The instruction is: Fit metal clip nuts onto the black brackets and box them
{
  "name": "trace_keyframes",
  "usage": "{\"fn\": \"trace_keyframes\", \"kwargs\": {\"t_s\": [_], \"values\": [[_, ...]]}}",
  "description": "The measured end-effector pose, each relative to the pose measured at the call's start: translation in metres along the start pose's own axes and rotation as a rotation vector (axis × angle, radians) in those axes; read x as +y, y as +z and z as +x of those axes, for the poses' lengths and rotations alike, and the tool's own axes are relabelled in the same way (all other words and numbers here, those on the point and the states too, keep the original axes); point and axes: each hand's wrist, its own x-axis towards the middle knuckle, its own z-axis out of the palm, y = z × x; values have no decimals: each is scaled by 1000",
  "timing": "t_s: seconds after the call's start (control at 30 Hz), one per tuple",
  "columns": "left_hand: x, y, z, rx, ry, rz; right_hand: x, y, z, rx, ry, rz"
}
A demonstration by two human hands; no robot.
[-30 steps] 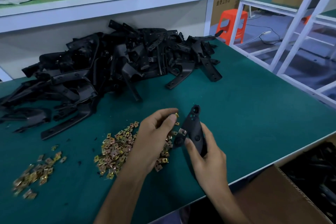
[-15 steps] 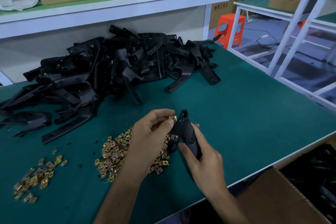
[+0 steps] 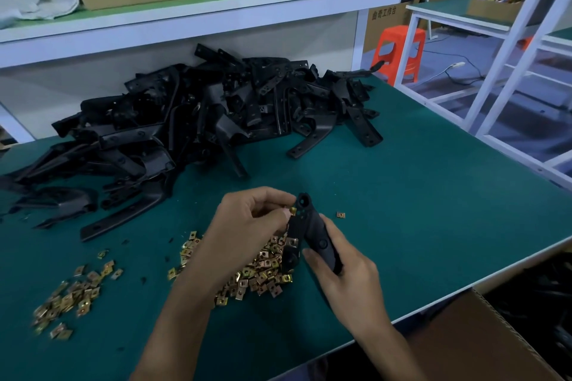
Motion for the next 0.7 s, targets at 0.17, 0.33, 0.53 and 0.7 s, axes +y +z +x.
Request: {"fn": "trace_keyframes", "kwargs": {"t_s": [0.17,0.33,0.53,0.7], "values": [[6,-15,9,-138,-8,75,-2,1,3,-33,-38,-30],[6,-11,14,-200,-54,58,-1,3,6,-32,-40,-85],[3,-9,9,-142,-94,72,-3,6,6,-18,-20,-135],[2,10,-6,-63,12,39,-5,-4,-7,-18,95,89]]}}
